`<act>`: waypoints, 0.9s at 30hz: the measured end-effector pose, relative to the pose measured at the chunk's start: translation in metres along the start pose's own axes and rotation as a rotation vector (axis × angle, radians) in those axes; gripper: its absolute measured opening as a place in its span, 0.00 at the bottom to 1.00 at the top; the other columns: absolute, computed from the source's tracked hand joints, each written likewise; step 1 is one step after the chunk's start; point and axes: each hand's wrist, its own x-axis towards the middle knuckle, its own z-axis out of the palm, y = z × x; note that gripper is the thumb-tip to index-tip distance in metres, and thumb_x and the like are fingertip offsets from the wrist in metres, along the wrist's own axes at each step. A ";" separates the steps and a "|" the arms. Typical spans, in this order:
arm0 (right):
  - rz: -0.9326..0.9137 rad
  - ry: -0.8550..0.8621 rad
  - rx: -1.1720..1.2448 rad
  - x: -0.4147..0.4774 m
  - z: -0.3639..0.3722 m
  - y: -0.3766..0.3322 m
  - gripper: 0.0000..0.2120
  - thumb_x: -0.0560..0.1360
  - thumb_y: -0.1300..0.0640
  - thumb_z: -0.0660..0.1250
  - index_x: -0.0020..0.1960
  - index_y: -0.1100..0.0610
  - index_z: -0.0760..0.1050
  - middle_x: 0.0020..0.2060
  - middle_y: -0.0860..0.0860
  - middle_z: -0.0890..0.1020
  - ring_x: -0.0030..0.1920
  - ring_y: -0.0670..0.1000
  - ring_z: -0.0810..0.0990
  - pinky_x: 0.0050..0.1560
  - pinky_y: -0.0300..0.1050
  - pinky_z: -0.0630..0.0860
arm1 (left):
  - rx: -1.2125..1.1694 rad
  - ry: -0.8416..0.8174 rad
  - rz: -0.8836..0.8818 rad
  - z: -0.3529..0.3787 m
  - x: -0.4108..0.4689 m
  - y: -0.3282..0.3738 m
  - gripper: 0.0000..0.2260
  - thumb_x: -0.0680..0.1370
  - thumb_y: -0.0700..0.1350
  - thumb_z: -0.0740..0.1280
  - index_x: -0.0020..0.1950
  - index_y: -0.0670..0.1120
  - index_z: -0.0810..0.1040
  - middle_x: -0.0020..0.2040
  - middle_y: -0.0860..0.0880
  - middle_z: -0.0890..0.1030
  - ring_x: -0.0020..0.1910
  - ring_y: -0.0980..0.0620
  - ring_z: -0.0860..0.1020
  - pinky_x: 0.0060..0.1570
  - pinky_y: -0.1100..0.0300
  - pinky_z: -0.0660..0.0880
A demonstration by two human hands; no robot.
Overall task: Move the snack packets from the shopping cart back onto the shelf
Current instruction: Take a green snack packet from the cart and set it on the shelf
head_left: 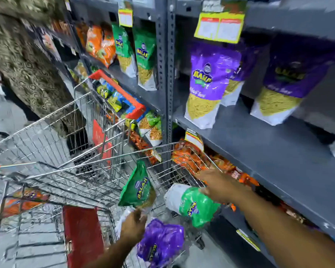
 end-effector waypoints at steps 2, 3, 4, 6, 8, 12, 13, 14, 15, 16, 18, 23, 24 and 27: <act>0.043 -0.021 0.151 0.036 0.018 -0.012 0.22 0.74 0.51 0.63 0.67 0.54 0.68 0.63 0.57 0.77 0.63 0.58 0.74 0.62 0.50 0.70 | -0.063 0.118 -0.084 0.004 0.018 -0.009 0.12 0.75 0.48 0.70 0.42 0.39 0.80 0.37 0.36 0.81 0.45 0.38 0.82 0.43 0.51 0.72; 0.040 -0.049 0.214 0.059 0.031 -0.019 0.22 0.74 0.53 0.63 0.67 0.54 0.68 0.60 0.59 0.78 0.60 0.59 0.77 0.58 0.50 0.73 | -0.105 0.167 -0.141 0.002 0.030 -0.011 0.11 0.74 0.45 0.73 0.44 0.37 0.80 0.39 0.35 0.82 0.43 0.42 0.81 0.42 0.53 0.69; 0.046 -0.078 0.270 0.076 0.041 -0.028 0.22 0.74 0.55 0.62 0.68 0.55 0.67 0.58 0.61 0.80 0.57 0.60 0.78 0.54 0.50 0.75 | -0.151 0.183 -0.219 0.003 0.039 -0.011 0.09 0.72 0.43 0.75 0.43 0.37 0.80 0.39 0.36 0.81 0.41 0.47 0.78 0.41 0.55 0.67; 0.117 -0.099 0.419 0.116 0.061 -0.043 0.23 0.75 0.57 0.61 0.69 0.55 0.66 0.57 0.61 0.80 0.52 0.59 0.80 0.47 0.47 0.75 | -0.284 0.225 -0.296 0.002 0.058 -0.009 0.07 0.71 0.40 0.76 0.39 0.43 0.79 0.40 0.40 0.81 0.40 0.51 0.74 0.42 0.56 0.69; 0.177 -0.080 0.516 0.148 0.076 -0.059 0.21 0.75 0.58 0.60 0.68 0.57 0.66 0.58 0.61 0.79 0.53 0.59 0.79 0.46 0.42 0.71 | -0.510 0.329 -0.350 0.008 0.072 -0.008 0.06 0.71 0.34 0.75 0.46 0.36 0.81 0.47 0.39 0.82 0.36 0.55 0.79 0.45 0.60 0.75; 0.162 -0.155 0.665 0.200 0.102 -0.087 0.24 0.76 0.60 0.60 0.71 0.60 0.61 0.65 0.62 0.75 0.61 0.59 0.76 0.48 0.39 0.70 | -0.697 0.472 -0.309 0.023 0.092 -0.023 0.12 0.73 0.27 0.69 0.55 0.24 0.75 0.56 0.28 0.78 0.28 0.71 0.78 0.45 0.67 0.78; 0.152 -0.166 0.691 0.213 0.106 -0.092 0.27 0.76 0.58 0.62 0.73 0.60 0.58 0.68 0.61 0.71 0.64 0.58 0.74 0.52 0.39 0.69 | -0.696 0.474 -0.343 0.019 0.095 -0.026 0.11 0.74 0.28 0.68 0.55 0.25 0.76 0.57 0.27 0.78 0.32 0.68 0.81 0.45 0.64 0.77; 0.148 -0.178 0.696 0.223 0.108 -0.096 0.29 0.76 0.56 0.63 0.74 0.60 0.56 0.71 0.61 0.67 0.67 0.58 0.71 0.57 0.39 0.68 | -0.665 0.455 -0.385 0.017 0.096 -0.030 0.10 0.75 0.30 0.68 0.55 0.27 0.77 0.57 0.28 0.79 0.40 0.61 0.84 0.47 0.62 0.77; 0.140 -0.191 0.704 0.233 0.111 -0.099 0.31 0.76 0.54 0.64 0.74 0.59 0.55 0.72 0.60 0.65 0.69 0.59 0.69 0.63 0.41 0.68 | -0.618 0.424 -0.432 0.013 0.095 -0.033 0.11 0.76 0.34 0.68 0.56 0.30 0.77 0.57 0.30 0.80 0.49 0.51 0.85 0.48 0.59 0.76; 0.135 -0.203 0.726 0.238 0.113 -0.101 0.32 0.75 0.53 0.65 0.75 0.58 0.54 0.73 0.61 0.65 0.69 0.60 0.68 0.66 0.47 0.68 | -0.562 0.393 -0.447 0.009 0.094 -0.037 0.11 0.77 0.37 0.67 0.57 0.33 0.78 0.57 0.32 0.80 0.54 0.43 0.83 0.49 0.56 0.76; 0.111 -0.181 0.783 0.243 0.120 -0.099 0.33 0.74 0.56 0.67 0.74 0.55 0.55 0.70 0.60 0.69 0.66 0.61 0.71 0.66 0.50 0.69 | -0.431 0.359 -0.383 0.007 0.094 -0.039 0.10 0.77 0.37 0.67 0.57 0.35 0.78 0.57 0.33 0.81 0.56 0.39 0.81 0.54 0.50 0.77; 0.087 -0.097 0.765 0.223 0.128 -0.093 0.21 0.70 0.62 0.66 0.64 0.60 0.70 0.58 0.59 0.78 0.59 0.60 0.76 0.51 0.41 0.68 | -0.223 0.255 -0.185 0.010 0.087 -0.022 0.09 0.77 0.34 0.67 0.56 0.35 0.81 0.57 0.34 0.82 0.60 0.38 0.79 0.61 0.49 0.73; 0.103 -0.072 0.805 0.217 0.127 -0.093 0.19 0.70 0.63 0.65 0.61 0.61 0.72 0.57 0.61 0.79 0.58 0.60 0.77 0.54 0.43 0.72 | -0.261 0.268 -0.176 0.008 0.085 -0.017 0.08 0.76 0.33 0.67 0.55 0.34 0.81 0.55 0.33 0.83 0.58 0.38 0.80 0.60 0.47 0.74; 0.198 0.026 0.893 0.197 0.120 -0.074 0.12 0.69 0.63 0.67 0.53 0.61 0.78 0.50 0.60 0.83 0.52 0.57 0.81 0.51 0.48 0.76 | -0.299 0.253 -0.061 -0.001 0.076 0.004 0.07 0.75 0.30 0.68 0.51 0.36 0.82 0.50 0.39 0.85 0.52 0.46 0.80 0.57 0.49 0.75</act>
